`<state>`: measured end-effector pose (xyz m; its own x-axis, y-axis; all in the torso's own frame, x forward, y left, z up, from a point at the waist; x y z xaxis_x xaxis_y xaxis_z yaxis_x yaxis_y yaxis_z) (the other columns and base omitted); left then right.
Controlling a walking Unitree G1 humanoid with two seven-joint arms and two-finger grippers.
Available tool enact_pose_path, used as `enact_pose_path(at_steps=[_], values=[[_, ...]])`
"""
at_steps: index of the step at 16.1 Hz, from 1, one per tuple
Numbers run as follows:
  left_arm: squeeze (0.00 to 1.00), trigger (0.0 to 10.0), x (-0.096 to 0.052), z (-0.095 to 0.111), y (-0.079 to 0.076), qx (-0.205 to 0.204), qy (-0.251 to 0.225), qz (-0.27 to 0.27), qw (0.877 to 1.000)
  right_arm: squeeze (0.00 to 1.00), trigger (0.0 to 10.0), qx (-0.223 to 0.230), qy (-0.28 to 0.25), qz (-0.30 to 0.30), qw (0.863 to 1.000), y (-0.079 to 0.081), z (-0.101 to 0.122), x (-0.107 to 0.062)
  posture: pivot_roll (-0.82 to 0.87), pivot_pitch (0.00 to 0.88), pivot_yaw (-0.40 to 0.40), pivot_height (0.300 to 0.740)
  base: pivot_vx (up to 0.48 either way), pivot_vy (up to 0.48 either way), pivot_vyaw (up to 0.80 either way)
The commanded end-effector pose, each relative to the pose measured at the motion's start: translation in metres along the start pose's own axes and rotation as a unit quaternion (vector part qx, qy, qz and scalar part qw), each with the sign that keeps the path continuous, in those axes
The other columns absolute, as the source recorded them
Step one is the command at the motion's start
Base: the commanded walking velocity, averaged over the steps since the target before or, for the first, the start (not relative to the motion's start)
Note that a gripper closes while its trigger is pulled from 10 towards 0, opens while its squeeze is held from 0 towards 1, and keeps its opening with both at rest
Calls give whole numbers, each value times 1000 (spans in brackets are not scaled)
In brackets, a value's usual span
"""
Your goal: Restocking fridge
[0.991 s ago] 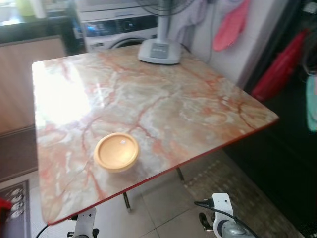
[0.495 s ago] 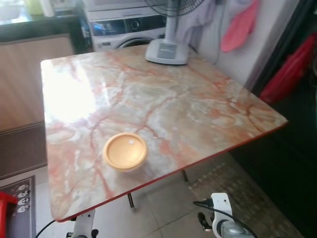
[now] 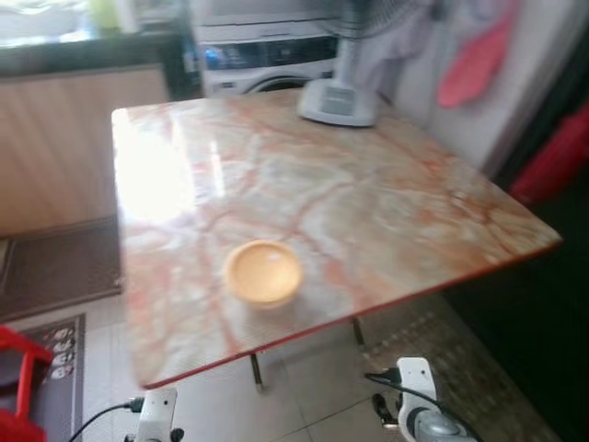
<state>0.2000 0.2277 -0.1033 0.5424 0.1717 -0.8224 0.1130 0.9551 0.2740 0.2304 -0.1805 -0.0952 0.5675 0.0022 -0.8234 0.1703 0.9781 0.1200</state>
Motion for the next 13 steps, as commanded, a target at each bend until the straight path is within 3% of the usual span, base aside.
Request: enact_pose_path(at_steps=[1, 6, 9, 13], values=[[0, 10000, 0, -1, 0, -1, 3, 0, 1000, 0, 10000, 6, 1, -4, 1000, -2, -1, 0, 82, 0, -27, 740, 0, 401, 0], [0, 10000, 0, 0, 1, -1, 2, 0, 1000, 0, 10000, 7, 2, -4, 1000, -2, -1, 0, 85, 0, -28, 740, 0, 394, 0], [0, 10000, 0, -1, 1, 4, 4, 4, 1000, 0, 10000, 10, 3, -4, 1000, -2, -2, 0, 81, 0, -25, 740, 0, 0, 0], [0, 10000, 0, 0, 1, 8, 0, -2, 1000, 0, 10000, 1, 11, -4, 1000, -3, -3, 0, 74, 0, -20, 740, 0, 0, -800]])
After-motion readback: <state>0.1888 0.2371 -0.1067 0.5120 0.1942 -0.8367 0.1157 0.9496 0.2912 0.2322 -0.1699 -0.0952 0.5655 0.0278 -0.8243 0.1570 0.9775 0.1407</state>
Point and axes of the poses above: a point about 5 cm out from each wrist's last joint towards the gripper, its own x axis pointing out of the wrist towards the gripper, its own z axis along the axis of the wrist's last joint, y = z × x, the point moved 3 cm from there along x, pointing out of the wrist towards the gripper, and after that the axes turned 12 degrees about x, right-handed, at the moved point
